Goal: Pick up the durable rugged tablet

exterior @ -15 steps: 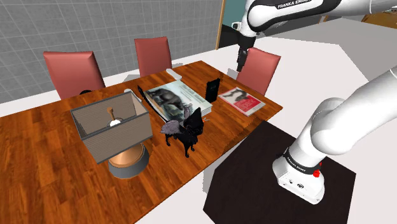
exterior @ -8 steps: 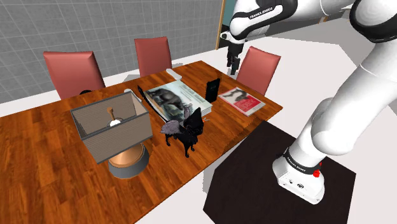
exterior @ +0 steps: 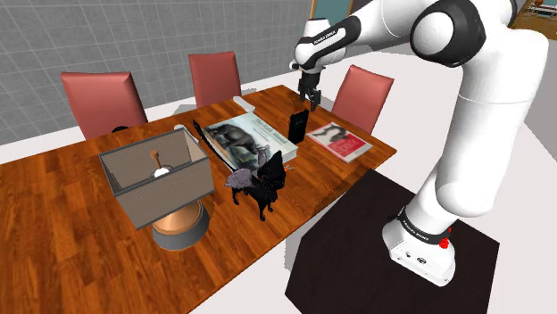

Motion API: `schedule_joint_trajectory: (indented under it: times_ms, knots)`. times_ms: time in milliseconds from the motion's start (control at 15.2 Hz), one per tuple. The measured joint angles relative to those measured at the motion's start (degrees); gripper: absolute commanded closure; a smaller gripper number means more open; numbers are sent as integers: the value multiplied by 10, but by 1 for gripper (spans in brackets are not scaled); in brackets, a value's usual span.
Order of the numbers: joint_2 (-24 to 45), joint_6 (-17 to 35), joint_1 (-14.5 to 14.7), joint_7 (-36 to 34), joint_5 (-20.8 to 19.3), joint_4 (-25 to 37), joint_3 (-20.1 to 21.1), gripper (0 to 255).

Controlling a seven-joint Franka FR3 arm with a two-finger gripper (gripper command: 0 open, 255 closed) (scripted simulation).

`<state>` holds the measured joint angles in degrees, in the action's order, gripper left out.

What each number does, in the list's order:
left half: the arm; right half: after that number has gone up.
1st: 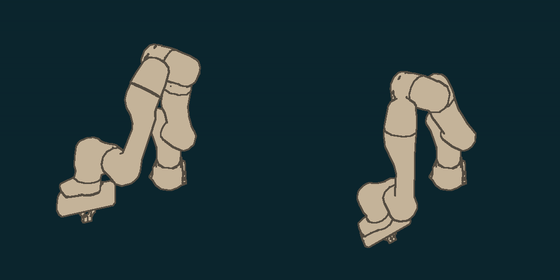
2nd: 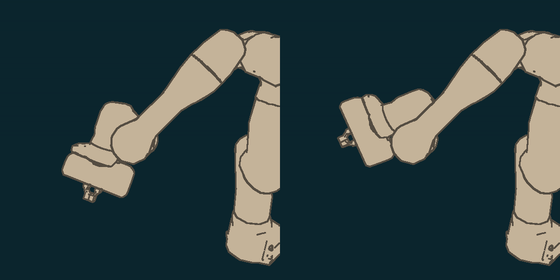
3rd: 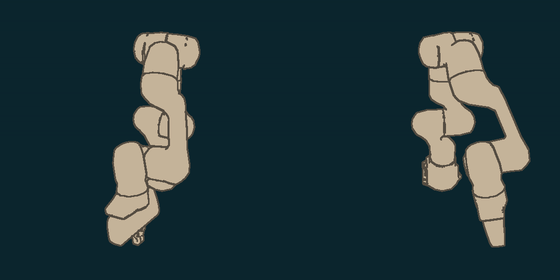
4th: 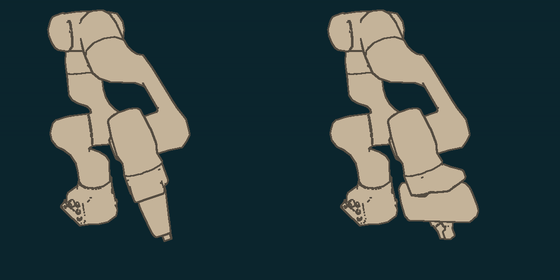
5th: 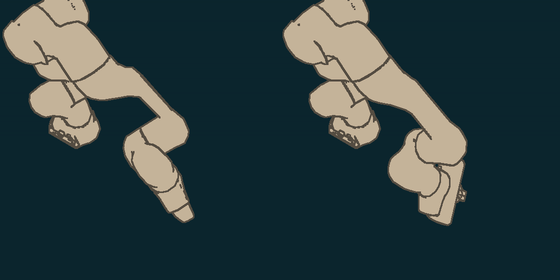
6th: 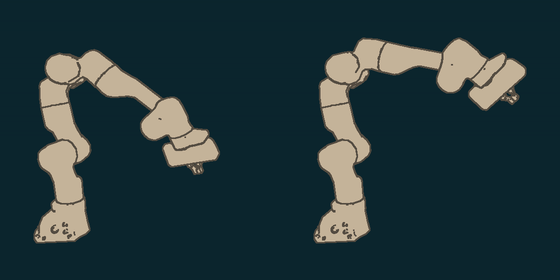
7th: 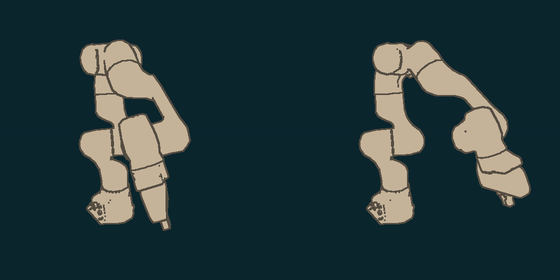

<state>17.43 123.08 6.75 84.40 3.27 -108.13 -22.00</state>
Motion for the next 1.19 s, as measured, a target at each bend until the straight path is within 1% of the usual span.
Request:
schedule_joint_trajectory:
  times_ms: [198, 396, 660, 924, 990, 1188]
  knots:
    - [71, -2, -16, 66, 13, 62, 18, 0]
    - [132, -6, -25, 117, 15, 119, 38, 0]
    - [166, 7, -34, 136, 20, 138, 46, 0]
    - [184, 27, -38, 140, 25, 136, 49, 0]
    - [185, 30, -38, 140, 25, 134, 49, 255]
    - [185, 33, -38, 140, 25, 132, 50, 255]
